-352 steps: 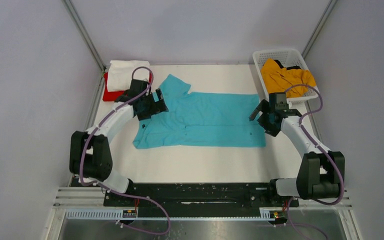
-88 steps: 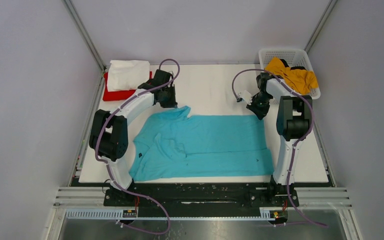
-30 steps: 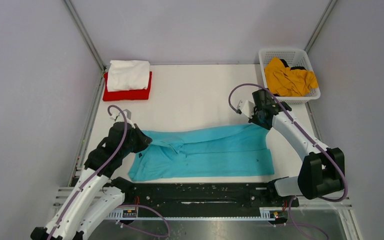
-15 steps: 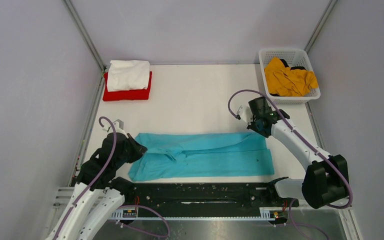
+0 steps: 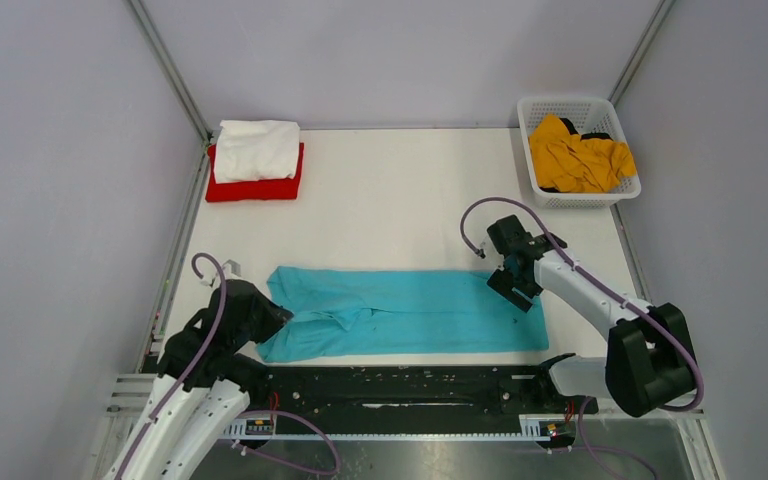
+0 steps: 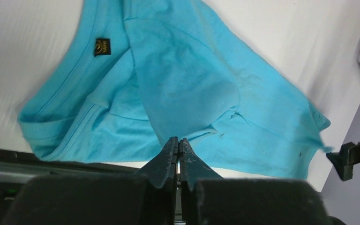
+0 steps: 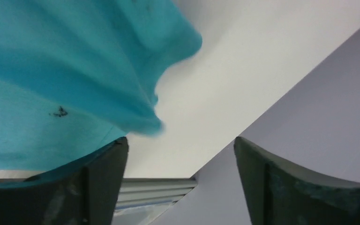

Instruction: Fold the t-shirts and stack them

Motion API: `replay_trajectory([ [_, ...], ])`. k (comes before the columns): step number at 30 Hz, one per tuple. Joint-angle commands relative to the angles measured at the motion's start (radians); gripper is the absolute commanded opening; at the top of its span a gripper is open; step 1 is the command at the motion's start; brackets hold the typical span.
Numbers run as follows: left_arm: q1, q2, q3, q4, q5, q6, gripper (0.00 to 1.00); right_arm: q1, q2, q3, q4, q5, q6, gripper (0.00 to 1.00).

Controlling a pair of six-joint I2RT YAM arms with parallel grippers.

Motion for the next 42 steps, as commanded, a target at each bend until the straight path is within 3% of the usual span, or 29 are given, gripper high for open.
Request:
replay_trajectory([
  [1, -0.003, -0.035, 0.003, -0.099, -0.05, -0.104, 0.04, 0.017, -0.047, 0.04, -0.086, 0.122, 0.094, 0.99],
  [5, -0.003, -0.051, 0.025, -0.198, -0.059, -0.132, 0.19, 0.021, -0.145, 0.076, -0.103, 0.157, 0.147, 0.99],
  [8, -0.003, -0.1, 0.044, -0.245, -0.041, -0.135, 0.31, 0.021, -0.26, 0.068, 0.008, 0.244, 0.198, 1.0],
  [12, -0.003, -0.141, 0.061, -0.228, -0.006, -0.098, 0.72, 0.02, -0.471, 0.003, 0.322, 0.313, 0.391, 1.0],
  [13, -0.003, -0.13, 0.064, -0.201, 0.016, -0.075, 0.94, 0.02, -0.525, -0.03, 0.39, 0.287, 0.458, 1.0],
  [14, -0.003, -0.108, 0.063, -0.145, 0.057, -0.042, 0.99, 0.02, -0.6, -0.078, 0.442, 0.251, 0.569, 1.0],
  [16, -0.003, -0.041, 0.043, -0.026, 0.144, 0.001, 0.99, 0.018, -0.691, -0.149, 0.539, 0.128, 0.719, 0.99],
  [19, -0.003, 0.116, -0.003, 0.182, 0.248, 0.043, 0.99, 0.018, -0.73, -0.198, 0.592, -0.215, 0.835, 1.0],
  [22, -0.003, 0.272, -0.001, 0.277, 0.194, 0.072, 0.99, 0.019, -0.644, -0.207, 0.615, -0.564, 1.057, 0.99],
  [24, -0.002, 0.346, 0.011, 0.309, 0.094, 0.08, 0.99, 0.04, -0.557, -0.252, 0.742, -0.794, 1.184, 0.99],
  [25, -0.001, 0.373, 0.008, 0.35, 0.058, 0.092, 0.99, 0.093, -0.512, -0.276, 0.811, -0.839, 1.221, 0.99],
  [30, 0.062, 0.554, -0.024, 0.601, 0.093, 0.127, 0.99, 0.434, -0.295, -0.234, 0.838, -0.589, 1.152, 0.97],
  [37, 0.187, 0.866, 0.0, 0.772, 0.256, 0.173, 0.99, 0.829, 0.067, -0.017, 0.887, -0.245, 0.95, 0.79],
  [42, 0.206, 0.932, 0.008, 0.776, 0.237, 0.188, 0.99, 0.957, 0.344, 0.176, 0.862, -0.075, 0.81, 0.67],
])
